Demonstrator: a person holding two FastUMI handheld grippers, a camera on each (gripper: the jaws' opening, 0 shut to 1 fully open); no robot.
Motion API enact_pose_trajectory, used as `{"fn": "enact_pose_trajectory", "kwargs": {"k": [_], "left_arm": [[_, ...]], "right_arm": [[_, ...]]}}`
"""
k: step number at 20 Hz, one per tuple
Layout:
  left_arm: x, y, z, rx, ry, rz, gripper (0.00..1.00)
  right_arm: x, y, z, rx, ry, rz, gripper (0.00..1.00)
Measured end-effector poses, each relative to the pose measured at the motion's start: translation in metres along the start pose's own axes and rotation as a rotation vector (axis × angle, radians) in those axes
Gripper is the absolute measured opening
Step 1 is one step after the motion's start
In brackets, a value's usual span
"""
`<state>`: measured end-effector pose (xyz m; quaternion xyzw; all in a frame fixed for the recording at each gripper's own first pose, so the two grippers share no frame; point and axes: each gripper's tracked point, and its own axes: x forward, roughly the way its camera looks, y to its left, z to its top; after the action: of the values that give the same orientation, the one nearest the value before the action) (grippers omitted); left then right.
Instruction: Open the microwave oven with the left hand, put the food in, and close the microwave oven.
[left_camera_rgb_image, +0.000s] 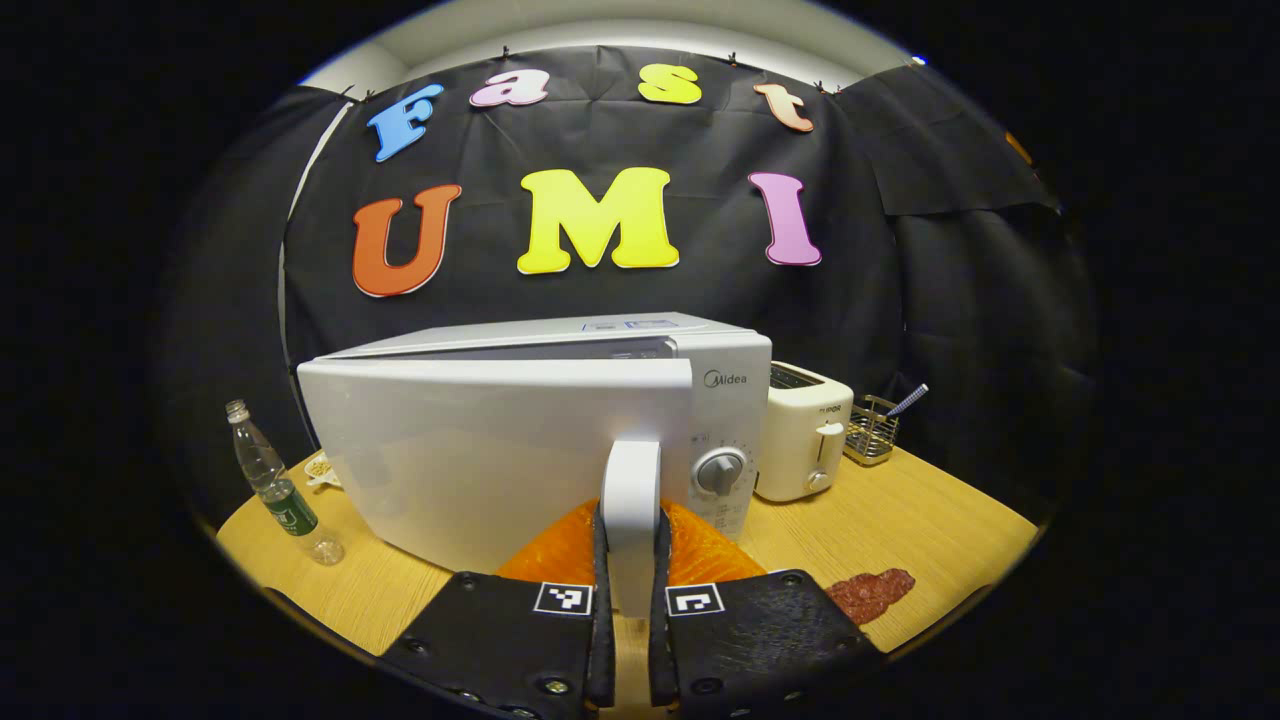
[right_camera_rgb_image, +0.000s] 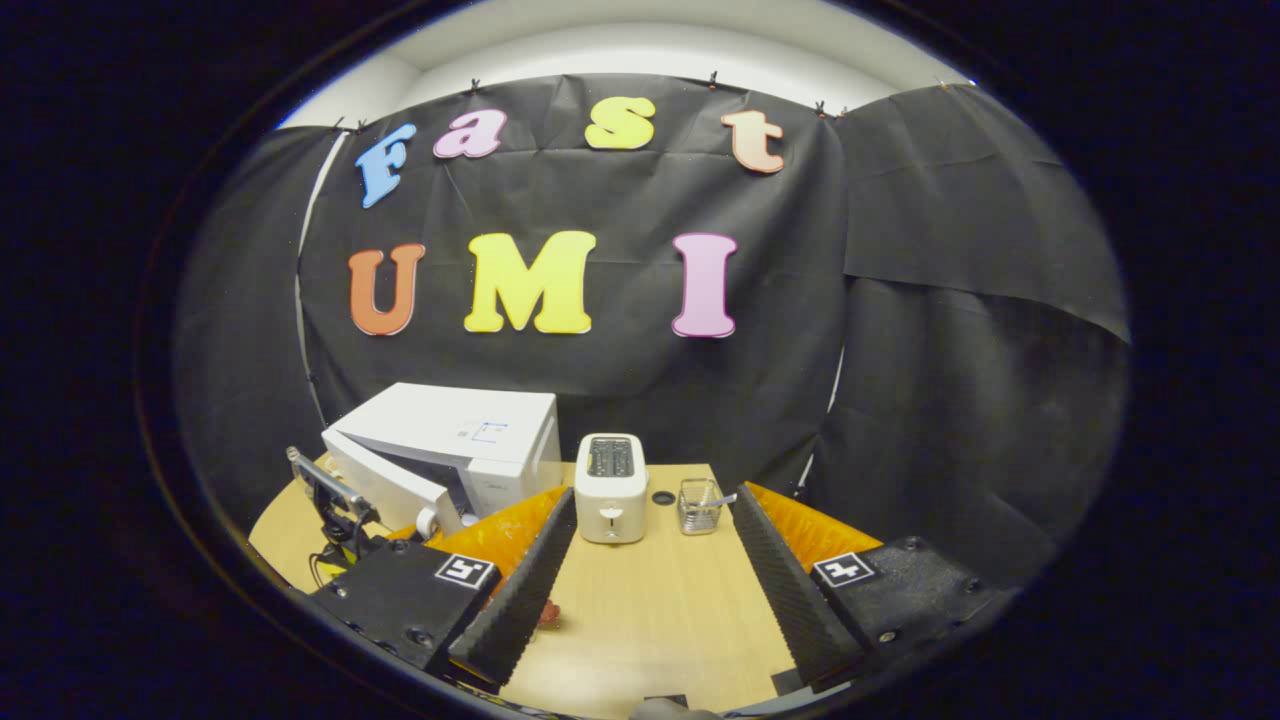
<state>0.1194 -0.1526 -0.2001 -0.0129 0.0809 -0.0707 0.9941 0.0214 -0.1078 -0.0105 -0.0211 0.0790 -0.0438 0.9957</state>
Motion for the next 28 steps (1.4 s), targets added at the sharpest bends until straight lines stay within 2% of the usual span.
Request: {"fn": "enact_pose_trajectory", "kwargs": {"k": [1,2,3,6,7,8,9,10,11,12,15,16,22,23,28], "left_arm": [[-0.010,0.003,-0.001,-0.003,0.010,-0.007,0.13],[-0.020,0.007,-0.004,-0.002,0.018,-0.011,0.13],[-0.028,0.010,-0.005,0.001,0.026,-0.012,0.17],[-0.048,0.026,-0.009,0.041,0.033,0.027,0.22],[-0.053,0.037,-0.009,0.042,0.036,0.058,0.30],[-0.056,0.042,-0.010,0.027,0.041,0.065,0.36],[-0.059,0.048,-0.012,0.027,0.047,0.085,0.51],[-0.059,0.054,-0.013,0.027,0.055,0.087,0.60],[-0.060,0.054,-0.014,0.012,0.059,0.069,0.90],[-0.063,0.055,-0.015,0.003,0.068,0.057,0.93],[-0.075,0.062,-0.015,0.022,0.062,0.056,0.93],[-0.079,0.065,-0.015,0.032,0.061,0.060,0.93],[-0.117,0.095,-0.019,0.049,0.064,0.074,0.94],[-0.125,0.101,-0.022,0.048,0.072,0.079,0.94],[-0.164,0.143,-0.029,0.065,0.085,0.129,0.94]], "right_arm": [[0.000,0.007,-0.001,0.004,0.000,0.015,0.92],[0.000,0.014,-0.002,0.009,-0.003,0.029,1.00],[-0.001,0.022,-0.004,0.011,-0.002,0.041,0.92],[-0.009,0.041,-0.009,0.019,0.000,0.067,0.92],[-0.012,0.045,-0.016,0.014,0.010,0.076,1.00],[-0.015,0.049,-0.018,0.016,0.012,0.079,1.00],[-0.017,0.051,-0.020,0.014,0.012,0.076,1.00],[-0.020,0.053,-0.022,0.015,0.015,0.075,0.91],[-0.024,0.056,-0.024,0.017,0.017,0.075,1.00],[-0.027,0.059,-0.024,0.017,0.017,0.077,0.92],[-0.032,0.066,-0.023,0.004,0.007,0.076,0.92],[-0.033,0.072,-0.023,0.004,0.008,0.082,1.00],[-0.038,0.107,-0.037,0.018,0.022,0.134,1.00],[-0.040,0.113,-0.040,0.022,0.025,0.143,0.92],[-0.047,0.146,-0.051,0.045,0.038,0.194,0.92]]}}
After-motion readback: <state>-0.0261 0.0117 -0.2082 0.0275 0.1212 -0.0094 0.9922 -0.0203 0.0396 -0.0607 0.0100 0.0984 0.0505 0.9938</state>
